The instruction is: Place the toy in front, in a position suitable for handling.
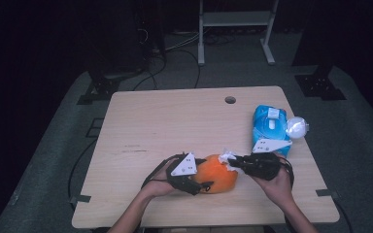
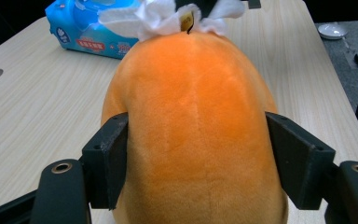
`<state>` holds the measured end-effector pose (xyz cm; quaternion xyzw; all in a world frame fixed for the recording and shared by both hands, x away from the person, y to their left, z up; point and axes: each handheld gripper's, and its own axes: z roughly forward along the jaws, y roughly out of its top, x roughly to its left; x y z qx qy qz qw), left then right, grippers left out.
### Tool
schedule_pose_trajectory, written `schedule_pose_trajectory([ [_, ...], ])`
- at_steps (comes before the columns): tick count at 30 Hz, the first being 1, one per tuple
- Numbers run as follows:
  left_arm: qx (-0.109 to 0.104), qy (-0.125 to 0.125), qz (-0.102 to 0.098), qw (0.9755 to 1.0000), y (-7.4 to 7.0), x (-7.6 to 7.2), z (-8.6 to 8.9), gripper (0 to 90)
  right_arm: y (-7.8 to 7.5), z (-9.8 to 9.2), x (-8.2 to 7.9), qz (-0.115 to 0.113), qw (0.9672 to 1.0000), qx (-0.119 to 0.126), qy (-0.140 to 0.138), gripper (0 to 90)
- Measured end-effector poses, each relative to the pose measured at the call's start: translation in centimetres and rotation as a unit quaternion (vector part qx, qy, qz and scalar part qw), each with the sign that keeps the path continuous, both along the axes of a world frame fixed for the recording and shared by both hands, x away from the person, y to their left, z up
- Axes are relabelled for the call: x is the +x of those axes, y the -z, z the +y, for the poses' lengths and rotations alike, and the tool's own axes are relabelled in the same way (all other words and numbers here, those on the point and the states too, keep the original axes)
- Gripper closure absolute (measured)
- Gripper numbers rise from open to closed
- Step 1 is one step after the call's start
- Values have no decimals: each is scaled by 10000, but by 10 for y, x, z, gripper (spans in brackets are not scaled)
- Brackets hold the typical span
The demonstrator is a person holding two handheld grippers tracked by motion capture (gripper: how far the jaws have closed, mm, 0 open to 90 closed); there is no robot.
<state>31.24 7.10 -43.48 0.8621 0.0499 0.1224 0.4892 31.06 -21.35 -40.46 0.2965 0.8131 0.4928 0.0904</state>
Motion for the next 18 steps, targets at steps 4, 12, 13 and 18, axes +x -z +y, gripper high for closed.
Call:
schedule_pose_trajectory([
  [4, 49, 46, -55, 10000, -1, -1, -1, 280, 5, -10, 3, 181, 9998, 27, 93, 814],
  [12, 11, -308, 545, 9980, -2, 7, 1, 108, 4, -5, 2, 266, 9996, 0, -73, 816],
  [13, -11, -309, 609, 9977, -2, 7, 0, 113, 5, -6, 2, 272, 9996, 7, -73, 816],
  [18, 93, -315, 177, 9993, -7, 0, -5, 259, -2, 2, -3, 138, 9995, 159, -255, 819],
])
